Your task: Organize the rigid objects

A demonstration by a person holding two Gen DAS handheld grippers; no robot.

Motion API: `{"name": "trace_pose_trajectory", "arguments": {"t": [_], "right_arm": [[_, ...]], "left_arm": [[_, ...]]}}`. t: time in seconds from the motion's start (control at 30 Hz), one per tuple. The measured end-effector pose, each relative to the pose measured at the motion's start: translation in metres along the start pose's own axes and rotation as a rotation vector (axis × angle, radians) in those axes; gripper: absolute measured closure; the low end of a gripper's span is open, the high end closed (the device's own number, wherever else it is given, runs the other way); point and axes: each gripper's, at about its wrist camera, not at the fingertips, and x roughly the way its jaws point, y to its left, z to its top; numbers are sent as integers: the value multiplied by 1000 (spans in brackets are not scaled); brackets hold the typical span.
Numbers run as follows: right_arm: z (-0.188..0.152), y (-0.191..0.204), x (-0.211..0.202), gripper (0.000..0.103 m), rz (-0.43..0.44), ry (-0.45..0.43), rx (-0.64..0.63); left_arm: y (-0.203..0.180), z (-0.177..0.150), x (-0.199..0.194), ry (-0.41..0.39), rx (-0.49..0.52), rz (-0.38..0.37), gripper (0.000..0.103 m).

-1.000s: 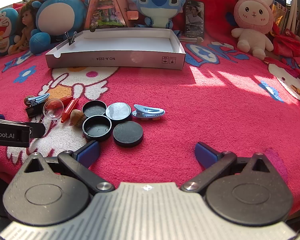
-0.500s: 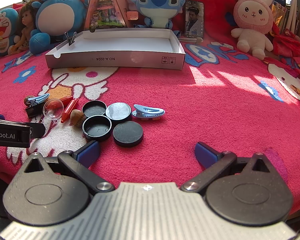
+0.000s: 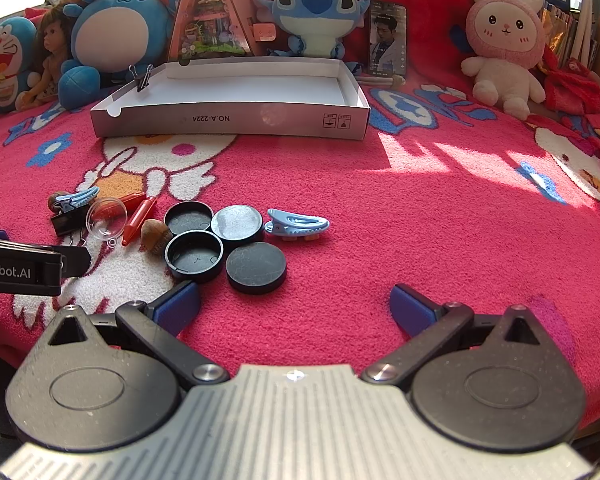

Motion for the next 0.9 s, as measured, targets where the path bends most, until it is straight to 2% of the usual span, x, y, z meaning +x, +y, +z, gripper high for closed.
{"name": "trace_pose_trajectory", "arguments": {"t": [0.9], "right_arm": [[-1,1,-1,0,-5,4,6]], "left_arm": [[3,-1,-4,-19,2,-3,0]]}}
